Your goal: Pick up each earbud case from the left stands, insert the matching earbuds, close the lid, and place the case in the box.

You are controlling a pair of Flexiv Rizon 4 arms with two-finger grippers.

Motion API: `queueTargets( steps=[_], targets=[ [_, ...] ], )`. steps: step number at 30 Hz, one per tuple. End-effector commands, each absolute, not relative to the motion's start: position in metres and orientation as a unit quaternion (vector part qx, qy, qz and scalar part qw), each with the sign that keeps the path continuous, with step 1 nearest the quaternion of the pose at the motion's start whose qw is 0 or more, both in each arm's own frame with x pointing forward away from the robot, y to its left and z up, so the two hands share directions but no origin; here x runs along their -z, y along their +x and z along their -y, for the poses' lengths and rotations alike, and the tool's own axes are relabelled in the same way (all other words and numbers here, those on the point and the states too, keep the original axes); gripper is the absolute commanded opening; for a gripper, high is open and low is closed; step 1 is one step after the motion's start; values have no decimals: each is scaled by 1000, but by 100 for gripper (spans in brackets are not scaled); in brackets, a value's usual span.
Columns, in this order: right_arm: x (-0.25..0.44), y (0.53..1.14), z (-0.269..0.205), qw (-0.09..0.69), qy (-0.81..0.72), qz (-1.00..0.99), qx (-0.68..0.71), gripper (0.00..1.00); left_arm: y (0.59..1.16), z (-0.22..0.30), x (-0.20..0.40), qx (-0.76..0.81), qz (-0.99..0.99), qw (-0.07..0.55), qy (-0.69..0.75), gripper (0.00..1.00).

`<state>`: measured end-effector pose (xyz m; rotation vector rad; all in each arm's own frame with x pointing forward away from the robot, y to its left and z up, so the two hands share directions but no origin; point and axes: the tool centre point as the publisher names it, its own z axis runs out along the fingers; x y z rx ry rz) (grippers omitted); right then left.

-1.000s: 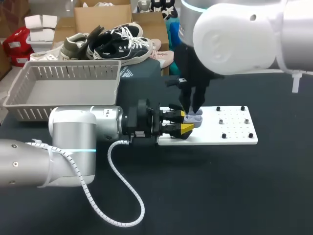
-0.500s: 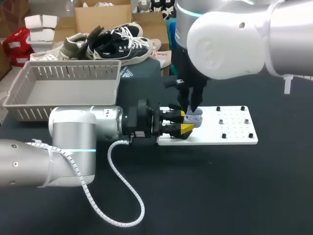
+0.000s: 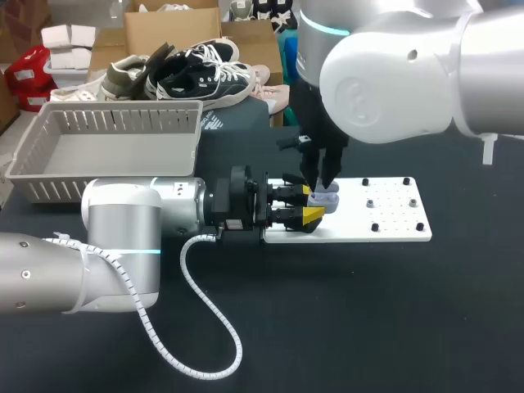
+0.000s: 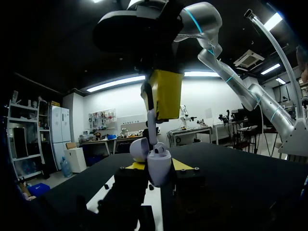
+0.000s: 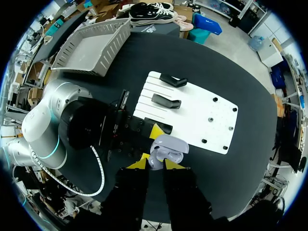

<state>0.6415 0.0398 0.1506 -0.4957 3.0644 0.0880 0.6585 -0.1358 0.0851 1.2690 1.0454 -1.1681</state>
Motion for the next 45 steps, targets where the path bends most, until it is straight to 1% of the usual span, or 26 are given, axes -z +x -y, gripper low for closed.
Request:
queueTargets(
  steps=[1, 45],
  targets=[
    [-148, 638, -38, 23, -162, -986, -33, 0, 658, 135, -85, 489, -438, 535, 532, 0],
    [-134, 644, -37, 16, -177, -983, -42, 0, 658, 135, -85, 489, -438, 535, 532, 0]
  ],
)
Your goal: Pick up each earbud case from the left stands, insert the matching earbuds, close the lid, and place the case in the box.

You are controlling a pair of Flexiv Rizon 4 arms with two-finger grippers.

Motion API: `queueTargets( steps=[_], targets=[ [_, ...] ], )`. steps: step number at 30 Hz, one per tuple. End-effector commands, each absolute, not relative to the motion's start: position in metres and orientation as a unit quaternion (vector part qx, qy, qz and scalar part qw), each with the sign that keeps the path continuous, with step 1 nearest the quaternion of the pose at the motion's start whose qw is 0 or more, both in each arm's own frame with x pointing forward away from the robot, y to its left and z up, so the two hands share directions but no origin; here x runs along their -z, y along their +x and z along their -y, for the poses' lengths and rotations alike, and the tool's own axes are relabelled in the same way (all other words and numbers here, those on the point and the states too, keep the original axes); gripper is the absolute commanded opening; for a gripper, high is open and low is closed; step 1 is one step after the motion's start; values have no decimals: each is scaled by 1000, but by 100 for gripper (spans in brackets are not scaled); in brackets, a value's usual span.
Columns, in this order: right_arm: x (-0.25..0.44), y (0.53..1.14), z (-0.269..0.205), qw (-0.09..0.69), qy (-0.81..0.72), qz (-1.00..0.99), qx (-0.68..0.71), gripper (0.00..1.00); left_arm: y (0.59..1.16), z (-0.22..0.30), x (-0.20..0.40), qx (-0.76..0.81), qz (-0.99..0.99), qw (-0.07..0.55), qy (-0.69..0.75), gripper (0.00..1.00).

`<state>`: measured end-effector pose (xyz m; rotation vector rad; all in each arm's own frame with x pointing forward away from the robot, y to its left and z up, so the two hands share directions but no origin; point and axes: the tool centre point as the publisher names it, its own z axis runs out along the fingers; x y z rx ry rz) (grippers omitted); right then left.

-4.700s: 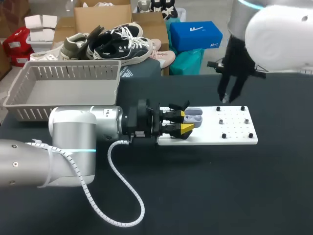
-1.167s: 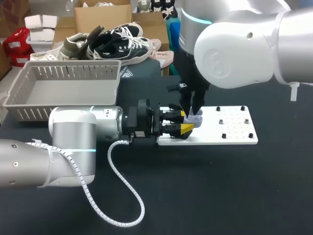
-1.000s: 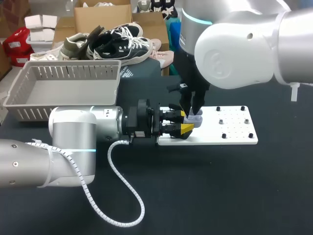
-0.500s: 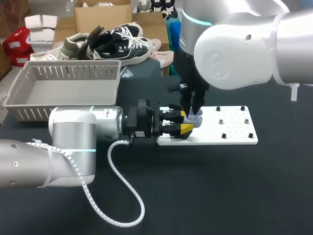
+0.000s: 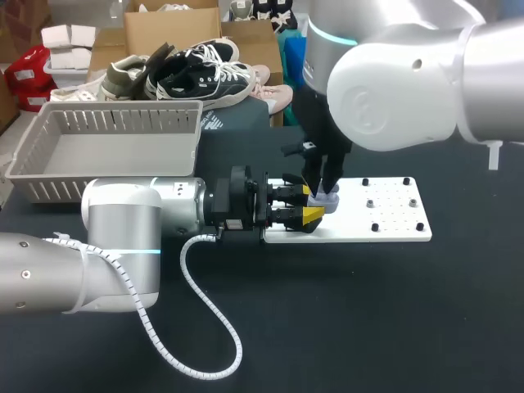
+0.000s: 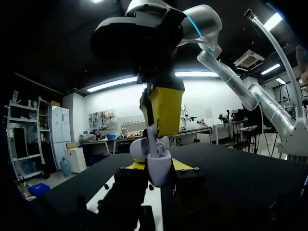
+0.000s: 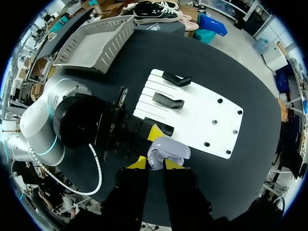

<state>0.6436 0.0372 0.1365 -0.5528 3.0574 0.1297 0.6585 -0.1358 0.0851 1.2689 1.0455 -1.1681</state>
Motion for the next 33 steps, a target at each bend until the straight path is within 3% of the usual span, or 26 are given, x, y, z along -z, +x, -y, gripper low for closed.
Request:
queueTargets(
  steps=[1, 14, 15, 16, 17, 29, 30, 32, 33],
  targets=[
    [-133, 644, -37, 15, -177, -983, -42, 0, 658, 135, -85, 489, -438, 535, 532, 0],
    [-126, 647, -38, 5, -177, -983, -36, 0, 658, 135, -85, 489, -438, 535, 532, 0],
    [-126, 648, -38, 5, -177, -984, -36, 4, 658, 135, -85, 489, -438, 535, 532, 0],
    [-126, 648, -38, 5, -177, -984, -35, 19, 658, 135, -85, 489, -438, 535, 532, 0],
    [-126, 648, -38, 5, -177, -984, -35, 27, 658, 135, -85, 489, -438, 535, 532, 0],
    [-145, 642, -31, 19, -160, -986, -39, 45, 658, 135, -85, 489, -438, 535, 532, 0],
    [-147, 643, -28, 19, -154, -987, -44, 49, 658, 135, -85, 489, -438, 535, 532, 0],
    [-150, 648, -21, 23, -135, -990, -45, 92, 658, 135, -85, 489, -438, 535, 532, 0],
    [-150, 651, -17, 25, -123, -991, -42, 100, 658, 135, -85, 489, -438, 535, 532, 0]
  ],
)
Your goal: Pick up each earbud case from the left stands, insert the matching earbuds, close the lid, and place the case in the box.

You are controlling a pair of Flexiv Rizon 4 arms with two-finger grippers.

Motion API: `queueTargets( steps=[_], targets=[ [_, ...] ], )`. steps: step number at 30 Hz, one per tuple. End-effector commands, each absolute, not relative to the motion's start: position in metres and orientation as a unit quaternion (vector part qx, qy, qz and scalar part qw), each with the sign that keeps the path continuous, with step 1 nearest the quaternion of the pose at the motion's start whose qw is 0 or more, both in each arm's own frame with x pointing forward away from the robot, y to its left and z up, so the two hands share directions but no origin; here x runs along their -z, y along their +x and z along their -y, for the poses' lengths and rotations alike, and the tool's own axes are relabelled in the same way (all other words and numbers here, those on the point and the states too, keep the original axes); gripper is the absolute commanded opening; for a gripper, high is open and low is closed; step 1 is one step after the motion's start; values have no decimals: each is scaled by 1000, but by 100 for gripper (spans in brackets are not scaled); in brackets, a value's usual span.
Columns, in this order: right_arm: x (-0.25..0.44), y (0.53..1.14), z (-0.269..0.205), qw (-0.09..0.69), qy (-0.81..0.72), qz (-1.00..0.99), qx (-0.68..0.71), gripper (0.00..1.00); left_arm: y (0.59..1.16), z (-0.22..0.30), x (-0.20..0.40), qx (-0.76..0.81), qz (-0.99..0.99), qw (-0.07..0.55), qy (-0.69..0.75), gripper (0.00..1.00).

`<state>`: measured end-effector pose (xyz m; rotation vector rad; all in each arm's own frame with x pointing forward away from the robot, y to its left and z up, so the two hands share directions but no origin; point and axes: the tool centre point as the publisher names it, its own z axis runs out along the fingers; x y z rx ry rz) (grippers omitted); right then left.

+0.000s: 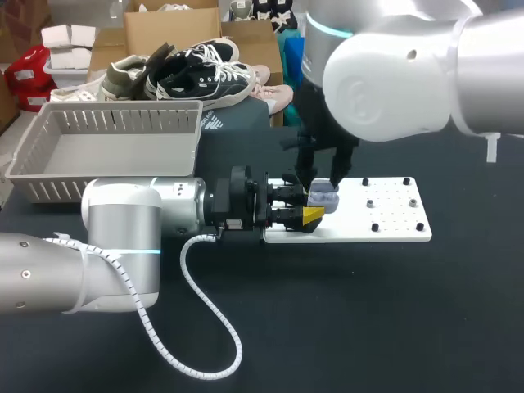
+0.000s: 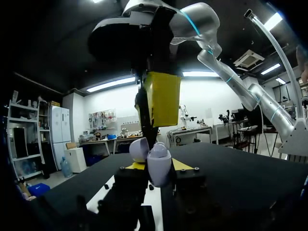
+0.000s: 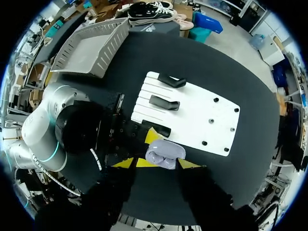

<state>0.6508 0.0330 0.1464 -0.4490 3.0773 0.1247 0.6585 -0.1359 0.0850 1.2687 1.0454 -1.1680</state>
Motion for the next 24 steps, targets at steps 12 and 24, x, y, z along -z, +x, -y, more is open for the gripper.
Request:
queueTargets(
  steps=[12, 24],
  targets=[
    [-147, 690, 7, 34, -38, -998, -21, 100, 658, 135, -85, 489, -438, 535, 532, 0],
    [-126, 701, 9, 12, -30, -999, -11, 100, 658, 135, -85, 489, -438, 535, 532, 0]
  ],
)
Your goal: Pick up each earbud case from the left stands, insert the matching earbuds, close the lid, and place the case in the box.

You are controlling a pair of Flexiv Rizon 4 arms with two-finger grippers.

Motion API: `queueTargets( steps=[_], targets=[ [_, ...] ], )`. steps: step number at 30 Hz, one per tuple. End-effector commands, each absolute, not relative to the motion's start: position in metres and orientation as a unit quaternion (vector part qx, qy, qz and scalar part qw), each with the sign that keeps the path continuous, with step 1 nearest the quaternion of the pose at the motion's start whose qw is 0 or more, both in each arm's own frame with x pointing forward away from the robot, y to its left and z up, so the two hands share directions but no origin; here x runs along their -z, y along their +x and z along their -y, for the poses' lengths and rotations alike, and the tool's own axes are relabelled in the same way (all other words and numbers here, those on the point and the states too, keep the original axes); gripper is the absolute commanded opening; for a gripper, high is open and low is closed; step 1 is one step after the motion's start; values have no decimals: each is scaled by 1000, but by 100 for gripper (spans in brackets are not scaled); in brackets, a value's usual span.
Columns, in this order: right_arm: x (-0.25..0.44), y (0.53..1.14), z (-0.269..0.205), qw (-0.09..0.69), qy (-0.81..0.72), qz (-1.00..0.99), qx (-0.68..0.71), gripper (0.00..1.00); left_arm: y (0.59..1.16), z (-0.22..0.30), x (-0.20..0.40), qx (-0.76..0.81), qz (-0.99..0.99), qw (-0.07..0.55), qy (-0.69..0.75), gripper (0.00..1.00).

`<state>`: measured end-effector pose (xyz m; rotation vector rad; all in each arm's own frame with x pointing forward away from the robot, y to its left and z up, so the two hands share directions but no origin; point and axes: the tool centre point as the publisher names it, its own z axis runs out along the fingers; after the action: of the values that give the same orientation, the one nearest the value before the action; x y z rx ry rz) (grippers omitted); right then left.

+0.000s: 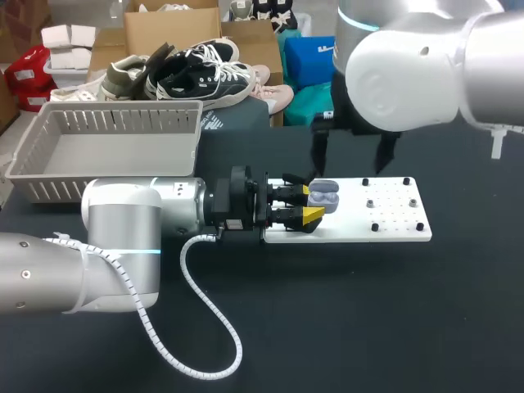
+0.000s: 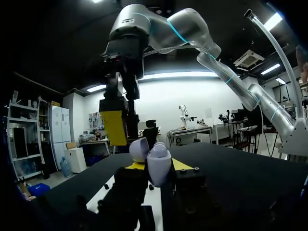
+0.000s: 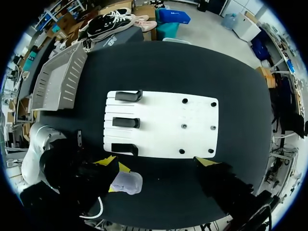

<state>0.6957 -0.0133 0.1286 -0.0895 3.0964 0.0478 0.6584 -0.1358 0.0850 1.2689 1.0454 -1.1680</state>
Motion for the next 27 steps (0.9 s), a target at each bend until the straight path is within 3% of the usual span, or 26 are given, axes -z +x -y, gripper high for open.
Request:
queueTargets(
  steps=[1, 17, 27],
  targets=[
    [-125, 700, 9, 11, -30, -999, -10, 100, 658, 135, -85, 489, -438, 535, 532, 0],
    [-122, 668, 22, -12, -32, -999, -29, 100, 658, 135, -85, 489, -438, 535, 532, 0],
    [-142, 664, 33, 75, -11, -997, -34, 100, 657, 134, -85, 492, -439, 534, 529, 0]
  ],
)
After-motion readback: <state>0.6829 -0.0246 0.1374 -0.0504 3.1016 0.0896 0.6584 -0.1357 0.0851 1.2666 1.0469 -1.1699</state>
